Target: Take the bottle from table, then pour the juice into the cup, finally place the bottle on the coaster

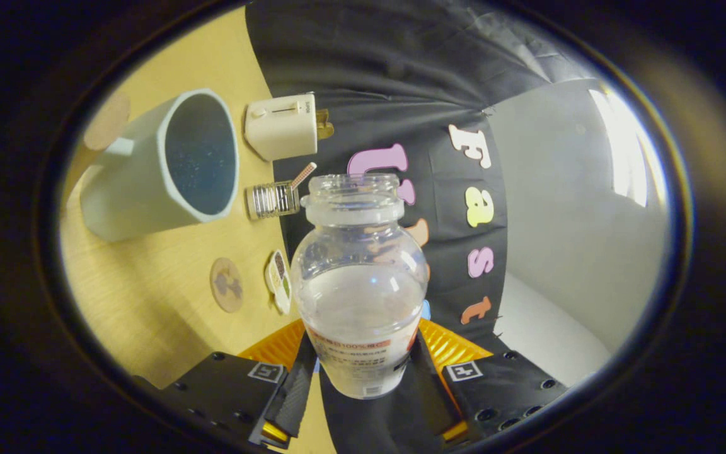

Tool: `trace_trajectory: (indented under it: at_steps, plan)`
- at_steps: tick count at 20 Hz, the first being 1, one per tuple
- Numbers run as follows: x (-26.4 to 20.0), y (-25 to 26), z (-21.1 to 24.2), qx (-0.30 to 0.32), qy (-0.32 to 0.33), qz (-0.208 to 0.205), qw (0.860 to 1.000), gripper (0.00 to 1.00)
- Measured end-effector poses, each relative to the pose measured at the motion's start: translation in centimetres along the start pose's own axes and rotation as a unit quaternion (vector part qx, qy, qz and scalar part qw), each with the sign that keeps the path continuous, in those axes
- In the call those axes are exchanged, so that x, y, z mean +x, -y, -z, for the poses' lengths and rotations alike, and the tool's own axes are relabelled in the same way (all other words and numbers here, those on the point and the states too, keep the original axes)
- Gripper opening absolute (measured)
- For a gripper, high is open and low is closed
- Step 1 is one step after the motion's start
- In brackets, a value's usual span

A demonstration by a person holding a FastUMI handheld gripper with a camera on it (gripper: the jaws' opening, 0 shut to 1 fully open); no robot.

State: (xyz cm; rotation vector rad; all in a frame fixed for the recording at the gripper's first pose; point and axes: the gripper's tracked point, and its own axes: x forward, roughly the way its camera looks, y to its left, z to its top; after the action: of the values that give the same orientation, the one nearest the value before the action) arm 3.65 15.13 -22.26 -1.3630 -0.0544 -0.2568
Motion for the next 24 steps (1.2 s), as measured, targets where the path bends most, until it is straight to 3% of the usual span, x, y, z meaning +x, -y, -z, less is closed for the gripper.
trace_trajectory:
  at_steps: [10, 24]
  plan:
    - [0.1, 0.9, -1.1, -0.071, 0.025, 0.008, 0.997, 0.78]
    - [0.6, 2.3, -2.2, -0.108, 0.043, 0.029, 0.993, 0.77]
